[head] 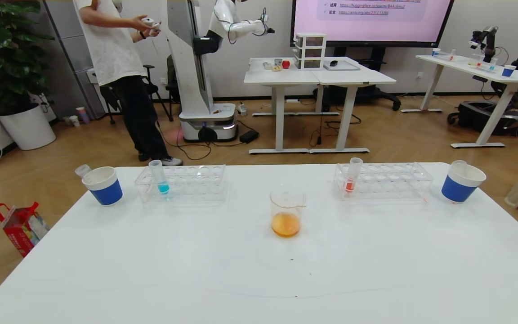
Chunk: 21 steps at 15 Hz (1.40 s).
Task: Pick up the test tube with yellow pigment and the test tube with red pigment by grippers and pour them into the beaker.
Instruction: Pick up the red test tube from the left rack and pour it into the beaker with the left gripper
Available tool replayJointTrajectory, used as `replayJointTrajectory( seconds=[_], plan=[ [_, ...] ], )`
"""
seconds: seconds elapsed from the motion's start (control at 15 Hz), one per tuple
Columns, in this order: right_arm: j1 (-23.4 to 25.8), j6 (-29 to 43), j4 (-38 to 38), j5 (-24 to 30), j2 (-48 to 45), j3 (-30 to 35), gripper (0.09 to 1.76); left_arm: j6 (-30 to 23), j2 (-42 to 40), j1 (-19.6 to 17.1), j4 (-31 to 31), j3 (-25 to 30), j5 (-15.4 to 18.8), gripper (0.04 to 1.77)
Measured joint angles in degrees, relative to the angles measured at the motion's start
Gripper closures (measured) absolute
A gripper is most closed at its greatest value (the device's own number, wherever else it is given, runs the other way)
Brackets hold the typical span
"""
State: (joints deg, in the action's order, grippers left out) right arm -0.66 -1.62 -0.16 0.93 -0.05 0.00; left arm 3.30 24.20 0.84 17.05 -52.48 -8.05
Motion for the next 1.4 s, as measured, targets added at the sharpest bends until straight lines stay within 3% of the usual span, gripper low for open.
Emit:
replayJointTrajectory(
  seconds=[0.27, 0.47, 0.73, 0.87, 0.93, 1.07, 1.4],
  plan=[
    [0.0, 0.0, 0.0, 0.0, 0.0, 0.0, 0.11, 0.5, -12.8, -0.2, -1.1, 6.9, 1.4, 0.06],
    [0.0, 0.0, 0.0, 0.0, 0.0, 0.0, 0.11, 1.8, -20.6, -0.4, -8.9, 15.3, 5.3, 0.06],
    [0.0, 0.0, 0.0, 0.0, 0.0, 0.0, 0.11, 1.5, -23.8, -0.5, -22.5, 34.5, 5.6, 0.06],
    [0.0, 0.0, 0.0, 0.0, 0.0, 0.0, 0.11, 1.3, -24.1, -0.5, -25.2, 45.4, 5.8, 0.06],
    [0.0, 0.0, 0.0, 0.0, 0.0, 0.0, 0.11, 0.9, -24.2, -0.5, -23.0, 48.8, 6.1, 0.06],
    [0.0, 0.0, 0.0, 0.0, 0.0, 0.0, 0.11, -0.2, -24.3, -0.5, -17.3, 51.5, 7.9, 0.06],
    [0.0, 0.0, 0.0, 0.0, 0.0, 0.0, 0.11, -0.2, -24.3, -0.5, -16.7, 52.3, 8.2, 0.06]
  ],
)
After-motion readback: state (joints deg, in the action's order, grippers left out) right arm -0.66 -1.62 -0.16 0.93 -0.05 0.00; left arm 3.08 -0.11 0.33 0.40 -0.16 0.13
